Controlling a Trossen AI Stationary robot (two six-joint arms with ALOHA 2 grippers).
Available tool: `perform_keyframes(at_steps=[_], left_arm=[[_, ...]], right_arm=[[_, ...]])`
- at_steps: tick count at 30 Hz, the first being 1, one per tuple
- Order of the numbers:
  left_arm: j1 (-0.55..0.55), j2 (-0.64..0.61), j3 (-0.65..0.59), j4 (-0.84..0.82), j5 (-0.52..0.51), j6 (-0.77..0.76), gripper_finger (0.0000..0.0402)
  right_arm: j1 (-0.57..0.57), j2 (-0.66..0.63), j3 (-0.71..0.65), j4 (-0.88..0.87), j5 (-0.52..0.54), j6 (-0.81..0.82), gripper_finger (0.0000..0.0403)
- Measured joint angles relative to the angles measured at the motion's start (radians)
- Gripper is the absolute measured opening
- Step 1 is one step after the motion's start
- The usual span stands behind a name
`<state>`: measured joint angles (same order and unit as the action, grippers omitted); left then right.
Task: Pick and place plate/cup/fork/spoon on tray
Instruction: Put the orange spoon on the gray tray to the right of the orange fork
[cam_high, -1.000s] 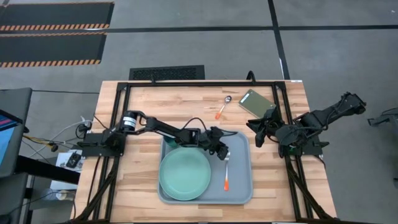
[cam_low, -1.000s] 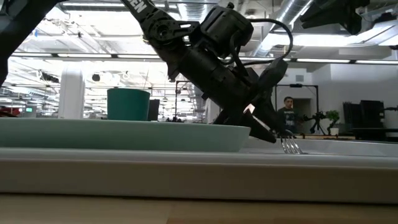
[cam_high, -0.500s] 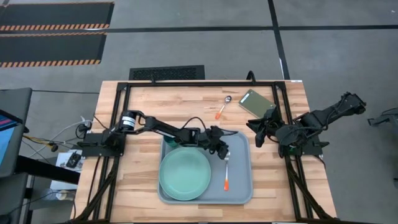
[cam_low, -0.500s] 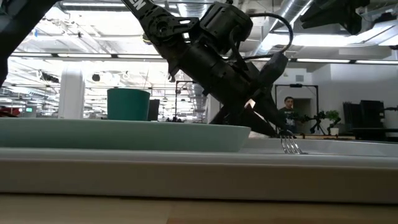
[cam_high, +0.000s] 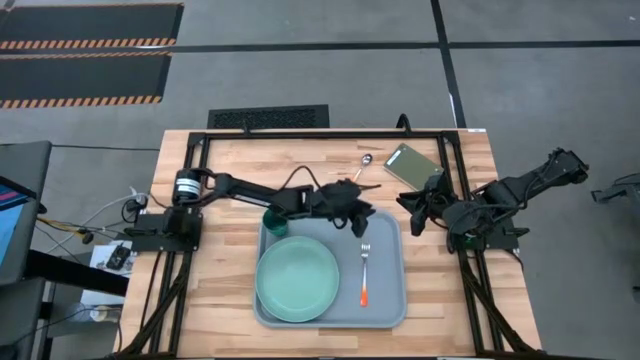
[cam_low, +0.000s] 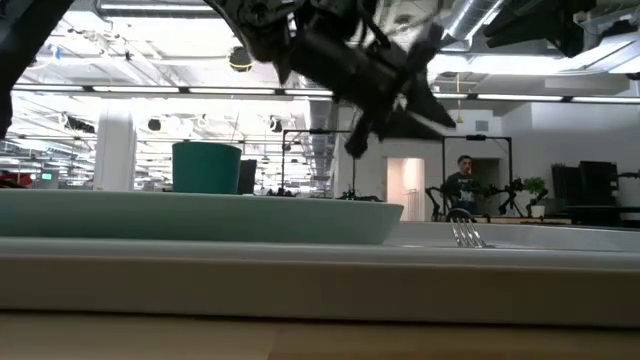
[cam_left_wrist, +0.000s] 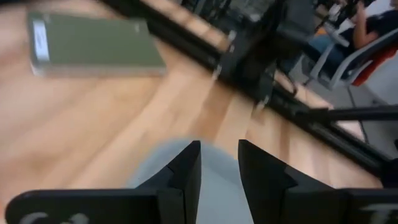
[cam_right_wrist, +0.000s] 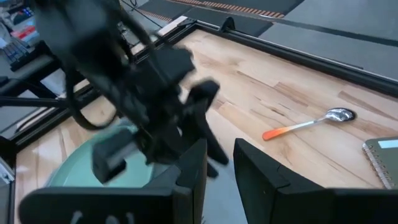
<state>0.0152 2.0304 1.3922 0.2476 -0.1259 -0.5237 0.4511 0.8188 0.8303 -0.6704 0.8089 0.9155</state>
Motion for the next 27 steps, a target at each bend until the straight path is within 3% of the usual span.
perform_keyframes(at_steps=[8, 14, 19, 27], left_arm=[[0.006, -0.054, 0.0, 0.004, -0.063, 0.088, 0.0101], [0.006, -0.054, 0.0, -0.011, -0.016, 0.096, 0.0156], [0.015, -0.086, -0.001, -0.017, 0.095, 0.097, 0.0201], [0.027, -0.23, 0.0, -0.138, 0.113, 0.124, 0.0216]], right_arm=[[0.0, 0.0, 0.0, -0.003, 0.0, 0.032, 0.0107], [0.0, 0.0, 0.0, -0.004, 0.0, 0.054, 0.0107], [-0.011, 0.0, 0.0, -0.003, 0.001, 0.056, 0.0107], [-0.05, 0.006, 0.0, -0.003, 0.003, 0.056, 0.0107]])
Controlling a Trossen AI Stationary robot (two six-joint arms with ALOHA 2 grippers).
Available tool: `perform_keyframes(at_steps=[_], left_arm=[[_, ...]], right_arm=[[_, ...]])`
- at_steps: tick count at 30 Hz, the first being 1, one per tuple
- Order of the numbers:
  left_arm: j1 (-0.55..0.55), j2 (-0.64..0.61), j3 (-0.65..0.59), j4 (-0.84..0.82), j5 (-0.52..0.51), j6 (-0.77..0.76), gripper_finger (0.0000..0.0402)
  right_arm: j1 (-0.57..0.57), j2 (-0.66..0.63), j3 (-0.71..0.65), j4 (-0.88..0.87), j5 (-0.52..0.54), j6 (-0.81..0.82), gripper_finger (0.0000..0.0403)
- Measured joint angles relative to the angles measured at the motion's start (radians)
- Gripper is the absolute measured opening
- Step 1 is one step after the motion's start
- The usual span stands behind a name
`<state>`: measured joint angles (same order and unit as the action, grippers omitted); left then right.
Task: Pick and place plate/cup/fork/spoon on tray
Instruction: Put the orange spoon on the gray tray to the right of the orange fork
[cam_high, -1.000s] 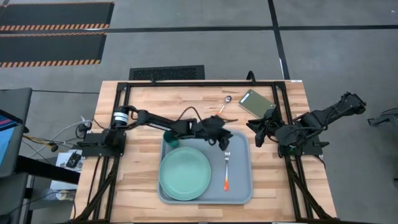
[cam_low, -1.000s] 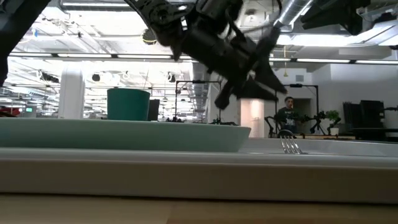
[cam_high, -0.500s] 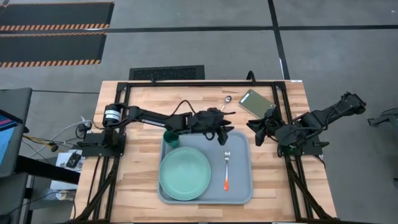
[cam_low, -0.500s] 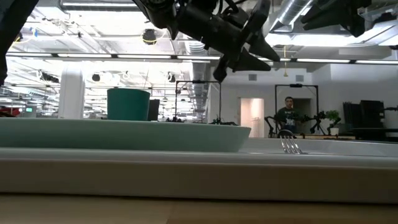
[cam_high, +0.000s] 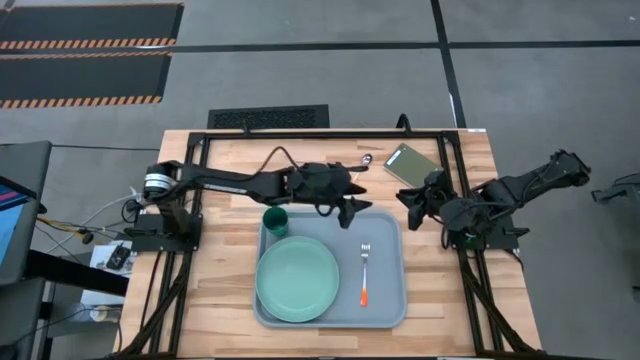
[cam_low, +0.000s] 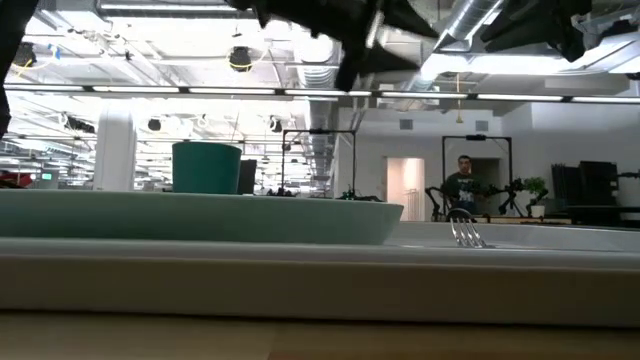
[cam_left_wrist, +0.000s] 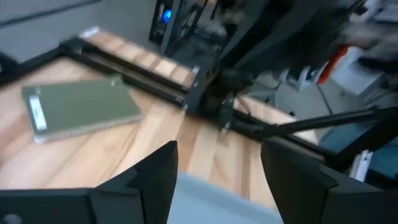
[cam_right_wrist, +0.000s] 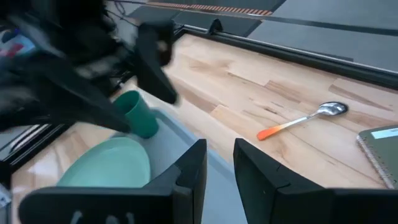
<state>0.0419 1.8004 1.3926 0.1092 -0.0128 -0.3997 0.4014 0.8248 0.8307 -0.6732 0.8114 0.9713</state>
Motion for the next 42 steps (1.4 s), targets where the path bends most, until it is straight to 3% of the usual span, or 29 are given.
perform_keyframes(at_steps=[16, 24, 34, 42], left_arm=[[-0.01, -0.151, 0.0, -0.319, -0.126, 0.071, 0.0213], [-0.011, -0.183, -0.002, -0.446, -0.115, 0.105, 0.0213], [-0.012, -0.269, -0.001, -0.485, -0.215, 0.186, 0.0213], [-0.01, -0.304, -0.001, -0.519, -0.171, 0.185, 0.0213]], right_arm=[[-0.113, 0.027, -0.001, -0.004, -0.002, -0.009, 0.0107], [-0.232, 0.174, 0.0, 0.001, -0.037, -0.003, 0.0107], [-0.37, 0.307, -0.001, 0.001, -0.191, 0.0, 0.0107], [-0.388, 0.297, 0.0, 0.023, -0.197, 0.024, 0.0107]])
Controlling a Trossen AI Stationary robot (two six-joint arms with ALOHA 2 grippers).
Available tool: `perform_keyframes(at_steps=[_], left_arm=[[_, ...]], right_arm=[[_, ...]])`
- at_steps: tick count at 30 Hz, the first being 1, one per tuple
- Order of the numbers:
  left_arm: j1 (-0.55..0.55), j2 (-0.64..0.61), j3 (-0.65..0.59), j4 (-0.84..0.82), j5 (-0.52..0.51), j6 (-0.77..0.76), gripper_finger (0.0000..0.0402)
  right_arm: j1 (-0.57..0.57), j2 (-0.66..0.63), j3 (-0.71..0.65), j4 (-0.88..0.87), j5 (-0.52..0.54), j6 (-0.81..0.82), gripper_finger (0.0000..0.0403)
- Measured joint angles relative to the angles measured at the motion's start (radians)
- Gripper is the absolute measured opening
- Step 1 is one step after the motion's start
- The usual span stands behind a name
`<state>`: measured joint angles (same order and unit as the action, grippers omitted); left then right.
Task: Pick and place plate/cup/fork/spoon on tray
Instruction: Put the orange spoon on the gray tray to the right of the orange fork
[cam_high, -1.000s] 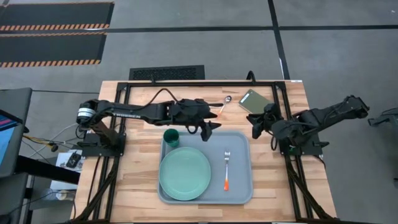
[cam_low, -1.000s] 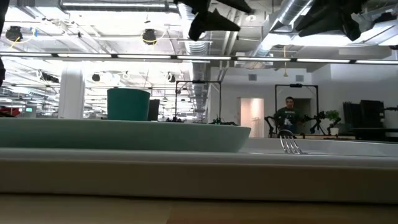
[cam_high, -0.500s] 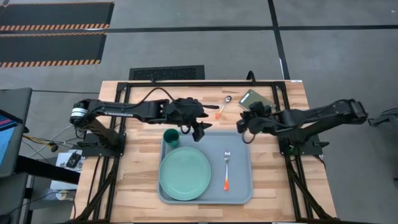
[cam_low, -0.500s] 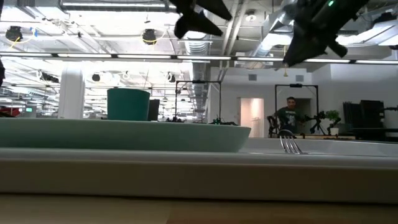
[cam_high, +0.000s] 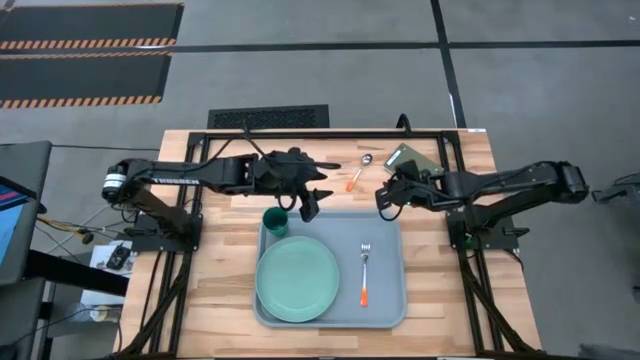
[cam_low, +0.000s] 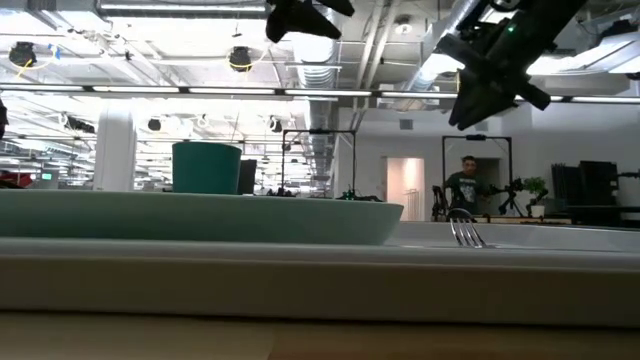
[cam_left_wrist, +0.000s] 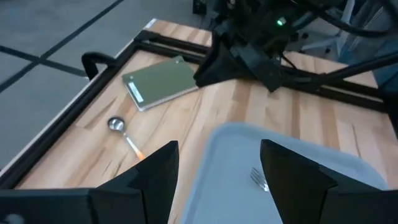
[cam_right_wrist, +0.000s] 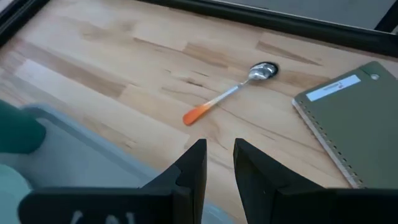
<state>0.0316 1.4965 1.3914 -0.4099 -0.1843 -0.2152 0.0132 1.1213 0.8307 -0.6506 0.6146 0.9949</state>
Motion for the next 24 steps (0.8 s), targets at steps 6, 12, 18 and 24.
perform_keyframes(at_steps=[6, 12, 18, 24], left_arm=[[-0.024, -0.062, 0.0, -0.014, -0.005, -0.007, 0.0213], [-0.048, -0.151, 0.0, -0.074, -0.017, -0.015, 0.0213], [-0.087, -0.215, 0.0, -0.135, -0.069, -0.013, 0.0213], [-0.113, -0.239, 0.0, -0.155, -0.098, -0.022, 0.0213]], right_arm=[[-0.016, 0.035, 0.0, 0.025, -0.018, 0.042, 0.0107], [-0.023, 0.097, 0.0, 0.069, -0.017, 0.052, 0.0107], [-0.023, 0.159, -0.001, 0.117, -0.018, 0.053, 0.0107], [-0.035, 0.196, 0.001, 0.166, -0.02, 0.053, 0.0107]])
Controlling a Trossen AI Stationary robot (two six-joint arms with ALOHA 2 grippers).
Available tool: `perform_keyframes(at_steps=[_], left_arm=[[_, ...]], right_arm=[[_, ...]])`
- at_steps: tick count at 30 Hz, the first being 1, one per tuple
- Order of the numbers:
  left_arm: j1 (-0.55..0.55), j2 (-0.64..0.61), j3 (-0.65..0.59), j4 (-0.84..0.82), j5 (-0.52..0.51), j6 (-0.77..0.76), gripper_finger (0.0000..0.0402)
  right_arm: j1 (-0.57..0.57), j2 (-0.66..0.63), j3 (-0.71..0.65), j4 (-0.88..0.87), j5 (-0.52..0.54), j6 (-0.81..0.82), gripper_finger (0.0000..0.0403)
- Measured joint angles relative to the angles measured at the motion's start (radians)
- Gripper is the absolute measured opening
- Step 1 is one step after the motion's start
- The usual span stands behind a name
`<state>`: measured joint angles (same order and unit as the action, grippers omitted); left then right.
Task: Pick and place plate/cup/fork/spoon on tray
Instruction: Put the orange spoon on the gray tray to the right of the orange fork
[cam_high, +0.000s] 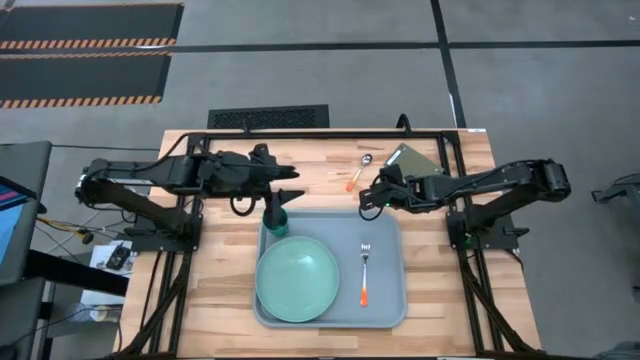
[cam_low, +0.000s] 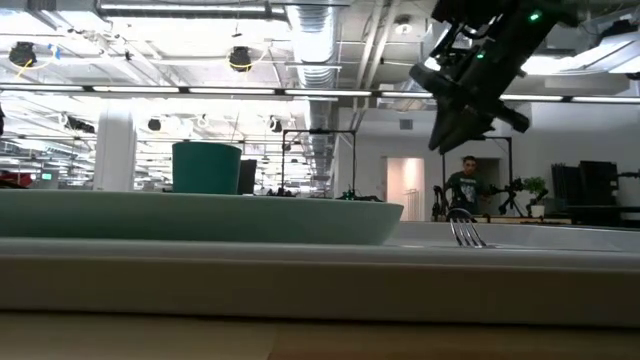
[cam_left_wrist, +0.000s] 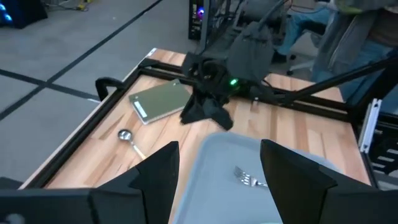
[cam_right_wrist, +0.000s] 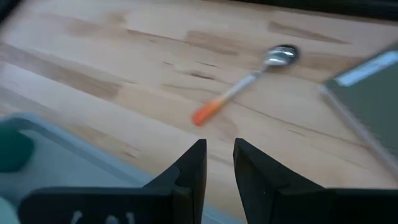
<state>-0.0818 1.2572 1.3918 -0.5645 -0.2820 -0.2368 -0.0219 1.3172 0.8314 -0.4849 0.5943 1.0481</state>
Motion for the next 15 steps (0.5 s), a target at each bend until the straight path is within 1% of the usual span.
perform_keyframes(at_steps=[3, 9, 12, 15], left_arm=[[-0.01, -0.002, 0.0, -0.001, 0.0, -0.001, 0.0213], [-0.01, -0.003, 0.0, 0.007, -0.022, -0.016, 0.0213], [-0.01, -0.003, 0.0, 0.022, -0.027, -0.016, 0.0212], [-0.008, -0.003, 0.0, 0.069, -0.045, -0.004, 0.0213]], right_arm=[[-0.015, 0.0, -0.002, 0.034, -0.01, -0.031, 0.0107], [-0.053, 0.012, 0.0, 0.148, -0.075, -0.15, 0.0107], [-0.083, 0.012, 0.0, 0.165, -0.083, -0.205, 0.0107], [-0.123, -0.01, 0.0, 0.17, -0.106, -0.219, 0.0107]])
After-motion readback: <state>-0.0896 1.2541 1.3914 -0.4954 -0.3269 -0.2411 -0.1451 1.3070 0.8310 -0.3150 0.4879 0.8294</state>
